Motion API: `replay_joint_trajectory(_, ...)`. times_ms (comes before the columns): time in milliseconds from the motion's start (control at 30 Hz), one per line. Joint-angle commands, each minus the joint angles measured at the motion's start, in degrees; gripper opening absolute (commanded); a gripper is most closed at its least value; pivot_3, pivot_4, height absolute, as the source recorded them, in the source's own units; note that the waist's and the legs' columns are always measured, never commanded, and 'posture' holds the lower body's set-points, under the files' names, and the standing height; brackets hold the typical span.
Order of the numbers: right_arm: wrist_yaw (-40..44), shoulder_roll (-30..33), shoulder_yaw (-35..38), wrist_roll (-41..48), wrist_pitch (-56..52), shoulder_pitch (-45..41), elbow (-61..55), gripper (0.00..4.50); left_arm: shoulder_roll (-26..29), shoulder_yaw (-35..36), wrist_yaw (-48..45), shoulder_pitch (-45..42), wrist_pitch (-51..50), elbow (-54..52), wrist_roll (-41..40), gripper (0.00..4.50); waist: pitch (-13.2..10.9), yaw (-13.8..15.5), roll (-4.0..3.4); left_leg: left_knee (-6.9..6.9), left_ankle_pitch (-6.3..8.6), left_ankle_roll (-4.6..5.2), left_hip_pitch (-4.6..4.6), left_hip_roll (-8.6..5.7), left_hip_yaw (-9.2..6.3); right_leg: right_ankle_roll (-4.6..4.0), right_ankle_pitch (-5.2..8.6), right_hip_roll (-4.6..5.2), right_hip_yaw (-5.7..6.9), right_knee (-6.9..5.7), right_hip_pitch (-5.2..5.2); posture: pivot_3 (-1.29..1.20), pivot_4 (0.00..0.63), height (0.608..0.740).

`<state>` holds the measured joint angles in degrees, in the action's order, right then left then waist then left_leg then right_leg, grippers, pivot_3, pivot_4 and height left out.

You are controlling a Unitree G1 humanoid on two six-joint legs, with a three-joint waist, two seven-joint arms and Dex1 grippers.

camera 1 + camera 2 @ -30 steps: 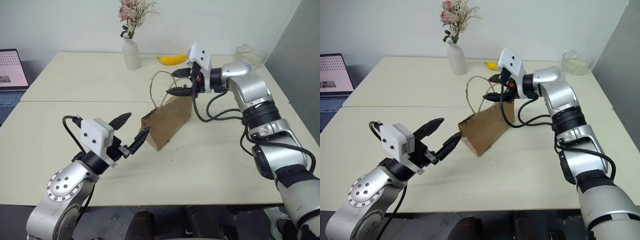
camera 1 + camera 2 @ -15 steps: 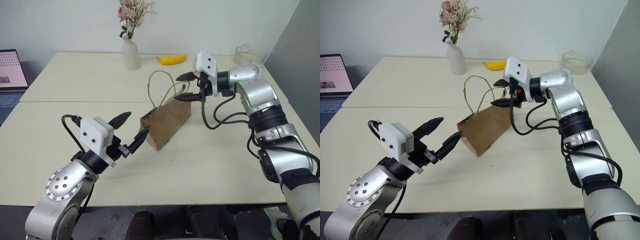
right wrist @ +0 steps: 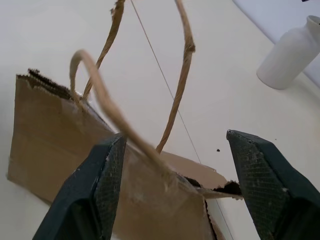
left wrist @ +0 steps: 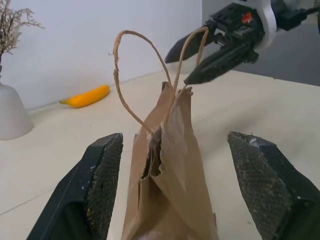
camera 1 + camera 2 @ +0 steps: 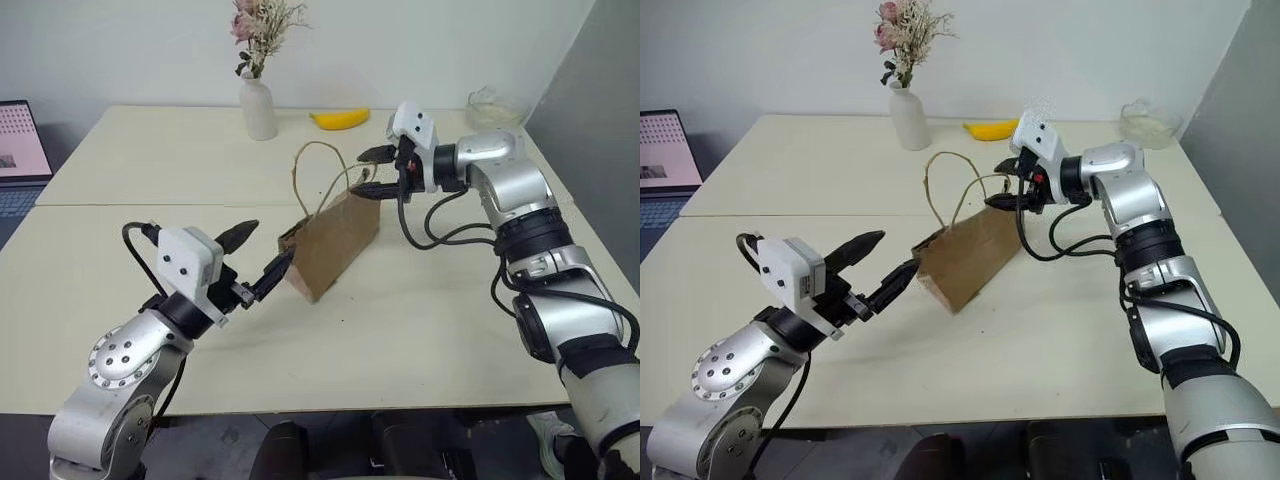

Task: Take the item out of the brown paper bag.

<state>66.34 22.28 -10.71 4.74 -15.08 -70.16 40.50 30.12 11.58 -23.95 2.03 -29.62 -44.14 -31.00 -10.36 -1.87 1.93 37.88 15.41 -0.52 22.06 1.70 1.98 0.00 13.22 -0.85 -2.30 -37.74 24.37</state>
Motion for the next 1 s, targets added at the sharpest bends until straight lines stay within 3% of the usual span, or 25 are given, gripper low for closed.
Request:
replay_joint_trajectory(33, -0.81, -1.91, 1.48, 0.51, 0.2, -4.02, 3.84, 3.32, 0.55, 0.51, -0.3, 0.11, 0.99, -2.21, -0.08, 3.5, 0.0, -0.01, 0.0, 0.0, 0.0, 0.0, 0.0, 0.0, 0.0, 0.0, 0.0, 0.0, 0.0, 0.0, 0.0, 0.0, 0.15, 0.74)
replay_joint_trajectory(200, -0.52, -3.56, 1.42, -0.23, 1.23, -6.01, 7.67, 3.32, 0.45, 0.54, -0.01, 0.13, 0.78, -2.45, 0.26, 3.5, 0.0, 0.0, 0.0, 0.0, 0.0, 0.0, 0.0, 0.0, -0.01, 0.0, 0.0, 0.0, 0.01, -0.01, 0.0, 0.0, 0.15, 0.74)
replay_joint_trajectory(333, 4.92, 0.71, -0.04, -0.9, 2.87, -2.5, 1.47, 3.32, 1.45, 0.3, 1.42, -1.96, -2.39, -1.72, 0.45, 3.5, -0.01, 0.33, 0.0, 0.01, 0.0, 0.0, 0.07, -0.02, -0.04, 0.0, 0.0, 0.01, 0.05, 0.04, 0.0, 0.0, 0.15, 0.74)
replay_joint_trajectory(467, 12.75, 7.09, -0.58, 1.98, -1.69, 5.13, -13.33, 3.32, 5.07, 0.12, -0.11, -6.59, -7.13, 0.78, -1.16, 3.5, -0.01, 0.51, 0.01, 0.01, 0.0, 0.0, 0.15, -0.05, -0.1, 0.03, 0.0, 0.04, 0.13, 0.12, -0.02, 0.0, 0.15, 0.74)
replay_joint_trajectory(567, 14.73, 11.89, 0.19, 4.63, -7.38, 11.94, -26.35, 3.35, 6.83, -2.2, -0.41, -13.88, -11.21, 6.04, -1.12, 4.03, -0.02, 0.46, 0.0, 0.03, 0.0, 0.0, 0.18, -0.04, -0.19, 0.03, 0.0, 0.03, 0.21, 0.1, -0.01, 0.0, 0.15, 0.74)
replay_joint_trajectory(633, 13.71, 13.71, 1.46, 6.49, -11.36, 14.91, -32.7, 3.35, 7.09, -4.32, -0.83, -17.96, -13.63, 9.58, -0.75, 4.49, -0.02, 0.33, 0.0, 0.05, 0.0, 0.0, 0.15, -0.04, -0.2, 0.04, 0.0, 0.02, 0.22, 0.04, -0.01, 0.0, 0.15, 0.74)
replay_joint_trajectory(833, 8.93, 16.96, 5.13, 13.11, -21.8, 22.2, -51.69, 3.35, 6.42, -9.15, -4.71, -25.58, -15.77, 18.62, -0.4, 4.49, -0.05, -0.35, -0.05, 0.0, 0.0, -0.01, 0.01, 0.01, -0.12, 0.04, 0.0, -0.06, 0.1, -0.04, 0.0, 0.0, 0.15, 0.74)
replay_joint_trajectory(1000, 3.49, 15.25, 7.75, 18.36, -25.81, 22.86, -58.4, 3.35, 7.1, -6.83, -7.86, -26.13, -12.98, 20.6, -0.21, 4.49, -0.06, -0.3, -0.04, 0.01, 0.0, -0.02, 0.04, -0.01, -0.1, 0.04, 0.01, -0.04, 0.07, -0.03, 0.01, 0.0, 0.15, 0.74)
